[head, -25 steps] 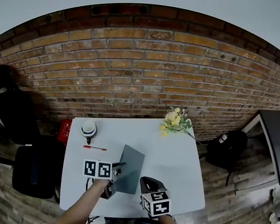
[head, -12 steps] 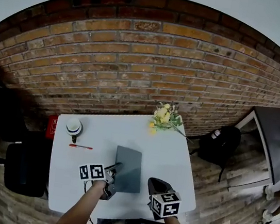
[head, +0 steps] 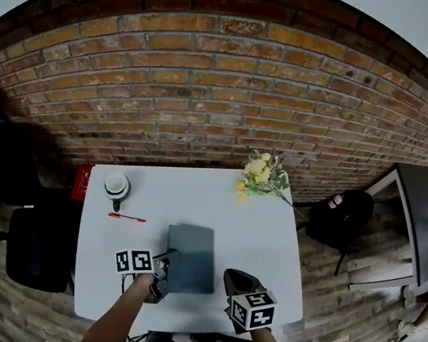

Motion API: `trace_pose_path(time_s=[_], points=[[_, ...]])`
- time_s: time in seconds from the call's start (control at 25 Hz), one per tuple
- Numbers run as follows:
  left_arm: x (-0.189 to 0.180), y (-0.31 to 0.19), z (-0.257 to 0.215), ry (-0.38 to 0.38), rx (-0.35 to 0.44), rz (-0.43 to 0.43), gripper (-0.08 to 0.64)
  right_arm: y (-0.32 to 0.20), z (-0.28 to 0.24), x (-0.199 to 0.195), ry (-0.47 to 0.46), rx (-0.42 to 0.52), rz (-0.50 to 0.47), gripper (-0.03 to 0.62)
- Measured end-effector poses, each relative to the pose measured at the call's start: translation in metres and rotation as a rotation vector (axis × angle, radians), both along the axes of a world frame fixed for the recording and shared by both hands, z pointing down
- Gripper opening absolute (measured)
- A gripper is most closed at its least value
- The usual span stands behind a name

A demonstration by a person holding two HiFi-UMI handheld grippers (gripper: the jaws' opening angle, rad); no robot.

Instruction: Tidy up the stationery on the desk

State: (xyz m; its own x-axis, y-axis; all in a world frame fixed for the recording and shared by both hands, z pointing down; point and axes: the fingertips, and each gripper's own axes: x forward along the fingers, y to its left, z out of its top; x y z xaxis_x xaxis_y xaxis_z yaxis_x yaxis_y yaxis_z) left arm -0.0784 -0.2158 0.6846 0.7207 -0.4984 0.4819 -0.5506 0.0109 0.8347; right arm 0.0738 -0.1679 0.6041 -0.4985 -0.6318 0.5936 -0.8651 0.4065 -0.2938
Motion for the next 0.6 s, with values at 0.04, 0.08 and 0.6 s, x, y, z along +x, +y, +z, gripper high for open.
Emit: trace_pose_path(time_s=[0.04,0.08,0.6], points=[[-0.001,0.001,0.005,-0.009,-0.013,0.015,0.075,0.000,0.001,0.001,0.001,-0.002,0.001,0.014],[-0.002,0.003,0.009,-0.022,-0.024,0.035,0.089,0.001,0.001,0.001,0.002,-0.004,0.002,0.014],[-0.030,0.015,-0.011,-0.494,0.222,0.467,0.216,0.007,-0.002,0.004,0.035,0.037,-0.048,0.014]])
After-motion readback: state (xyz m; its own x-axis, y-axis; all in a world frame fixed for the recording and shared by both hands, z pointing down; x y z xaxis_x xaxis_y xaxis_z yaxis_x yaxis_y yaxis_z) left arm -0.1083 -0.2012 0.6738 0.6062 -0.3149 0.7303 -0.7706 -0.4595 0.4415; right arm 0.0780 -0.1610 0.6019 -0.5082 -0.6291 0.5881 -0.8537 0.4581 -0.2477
